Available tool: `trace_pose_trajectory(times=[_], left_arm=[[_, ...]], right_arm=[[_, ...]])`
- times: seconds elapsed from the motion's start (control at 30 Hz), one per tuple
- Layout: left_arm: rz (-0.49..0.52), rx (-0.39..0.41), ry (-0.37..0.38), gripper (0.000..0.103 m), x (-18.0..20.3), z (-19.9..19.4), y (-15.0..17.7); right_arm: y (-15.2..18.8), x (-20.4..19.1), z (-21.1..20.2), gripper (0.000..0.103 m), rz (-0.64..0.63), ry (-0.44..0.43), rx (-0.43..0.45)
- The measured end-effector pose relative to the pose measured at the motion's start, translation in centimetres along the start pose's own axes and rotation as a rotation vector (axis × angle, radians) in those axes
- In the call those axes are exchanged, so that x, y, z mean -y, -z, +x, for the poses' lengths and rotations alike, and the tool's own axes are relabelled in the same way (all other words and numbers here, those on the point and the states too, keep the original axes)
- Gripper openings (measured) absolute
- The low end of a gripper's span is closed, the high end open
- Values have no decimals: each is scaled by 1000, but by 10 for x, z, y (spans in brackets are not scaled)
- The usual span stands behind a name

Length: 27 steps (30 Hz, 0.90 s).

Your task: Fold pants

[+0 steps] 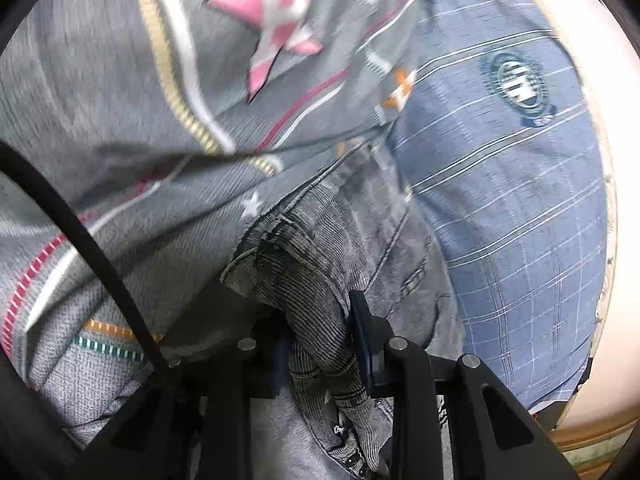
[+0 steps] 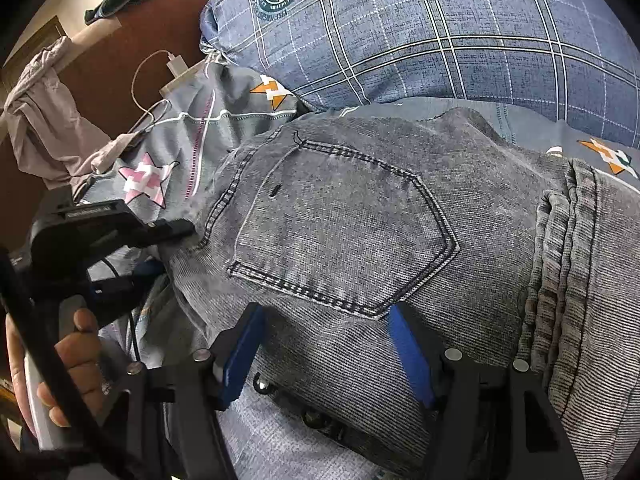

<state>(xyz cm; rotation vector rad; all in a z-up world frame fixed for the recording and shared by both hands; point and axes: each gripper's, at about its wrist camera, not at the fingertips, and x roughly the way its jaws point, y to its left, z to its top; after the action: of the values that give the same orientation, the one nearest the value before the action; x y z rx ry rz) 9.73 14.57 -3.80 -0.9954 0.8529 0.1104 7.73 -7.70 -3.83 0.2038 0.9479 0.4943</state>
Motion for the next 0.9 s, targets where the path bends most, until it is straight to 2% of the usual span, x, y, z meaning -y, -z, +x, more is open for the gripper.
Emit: trace_pose_trajectory(times=[0.03,0.13,0.17,0.23,0.37,0.47,0.57,0.63,0.77,0.9], left_arm=[[25,11,-8,29,4,0,2],[85,13,-98,33,6,9,5],[83,17,-102,33,4,11,6],[105,48,-84,19,9,4,7],[313,180,-76,16,49,-20,21],[480,233,-70,15,79,-29,37],[588,214,-30,13,100,-33,51],[685,227,-30,13,116,-39,66],[881,222,1,13,150,-47,100],[1027,197,37,13,176,-41,124]], right_arm=[[1,1,0,68,2,-9,1],[2,4,0,68,1,-19,4],[2,4,-1,68,4,-18,3],[1,5,-5,68,29,-33,7],[-4,21,-21,68,108,-106,21],[-9,40,-36,68,190,-169,43],[-14,57,-50,68,250,-229,54],[-20,66,-62,68,275,-263,61],[-32,81,-97,68,312,-330,104],[-48,100,-132,68,343,-384,125]])
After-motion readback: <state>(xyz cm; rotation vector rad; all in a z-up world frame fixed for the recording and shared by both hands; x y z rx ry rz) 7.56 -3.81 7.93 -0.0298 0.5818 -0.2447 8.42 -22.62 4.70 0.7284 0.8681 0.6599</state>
